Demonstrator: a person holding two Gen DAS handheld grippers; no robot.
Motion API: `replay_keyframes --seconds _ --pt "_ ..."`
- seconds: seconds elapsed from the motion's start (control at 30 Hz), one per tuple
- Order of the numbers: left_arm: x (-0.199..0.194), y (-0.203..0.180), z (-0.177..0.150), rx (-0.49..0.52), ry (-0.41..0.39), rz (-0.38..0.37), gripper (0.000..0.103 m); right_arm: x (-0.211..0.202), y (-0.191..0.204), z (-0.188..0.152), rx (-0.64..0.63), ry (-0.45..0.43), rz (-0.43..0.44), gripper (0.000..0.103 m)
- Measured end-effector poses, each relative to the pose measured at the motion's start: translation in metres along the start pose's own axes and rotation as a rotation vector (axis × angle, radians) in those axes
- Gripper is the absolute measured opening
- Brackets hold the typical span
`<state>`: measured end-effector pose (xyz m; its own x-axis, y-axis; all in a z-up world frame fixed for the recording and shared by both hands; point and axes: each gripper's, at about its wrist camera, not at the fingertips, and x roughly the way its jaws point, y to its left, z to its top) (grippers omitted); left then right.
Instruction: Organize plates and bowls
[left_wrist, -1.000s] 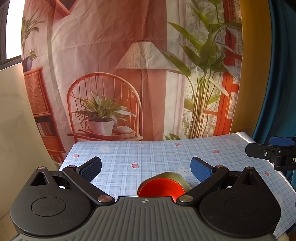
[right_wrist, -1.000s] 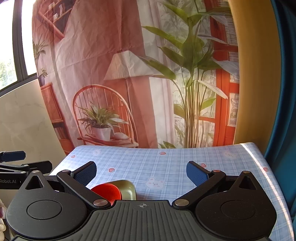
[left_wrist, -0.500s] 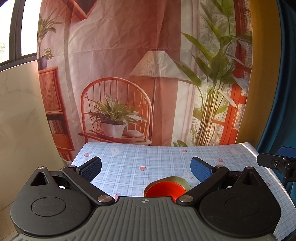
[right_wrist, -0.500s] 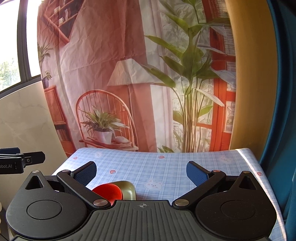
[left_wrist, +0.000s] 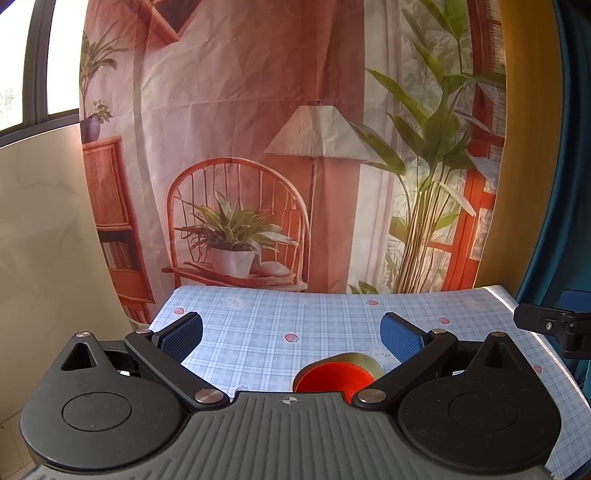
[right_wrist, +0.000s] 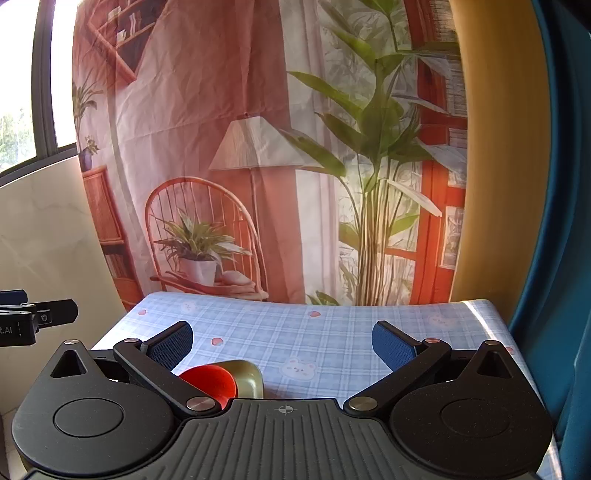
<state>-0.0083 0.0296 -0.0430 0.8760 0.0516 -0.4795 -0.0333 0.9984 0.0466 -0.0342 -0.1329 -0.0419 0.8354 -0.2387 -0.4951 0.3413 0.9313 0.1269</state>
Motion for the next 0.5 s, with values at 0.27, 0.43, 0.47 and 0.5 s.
replay_keyframes --seconds 0.27,0.43,0.47,0.5 --pt "0.0008 0.0017 -0.0004 0.000 0.004 0.002 0.103 -0.0001 0.0000 0.0002 -0.001 0.001 0.003 0.103" --pt "0.0011 0.0018 -0.0016 -0.002 0.011 0.004 0.103 0.0011 0.0002 0.0002 -0.004 0.003 0.005 0.103" --pt "0.0012 0.0018 -0.0016 -0.002 0.012 0.004 0.103 0.0012 0.0002 0.0001 -0.004 0.003 0.005 0.103" --pt "0.0014 0.0017 -0.0013 -0.001 0.013 0.003 0.103 0.0012 0.0004 0.0001 -0.003 0.003 0.005 0.103"
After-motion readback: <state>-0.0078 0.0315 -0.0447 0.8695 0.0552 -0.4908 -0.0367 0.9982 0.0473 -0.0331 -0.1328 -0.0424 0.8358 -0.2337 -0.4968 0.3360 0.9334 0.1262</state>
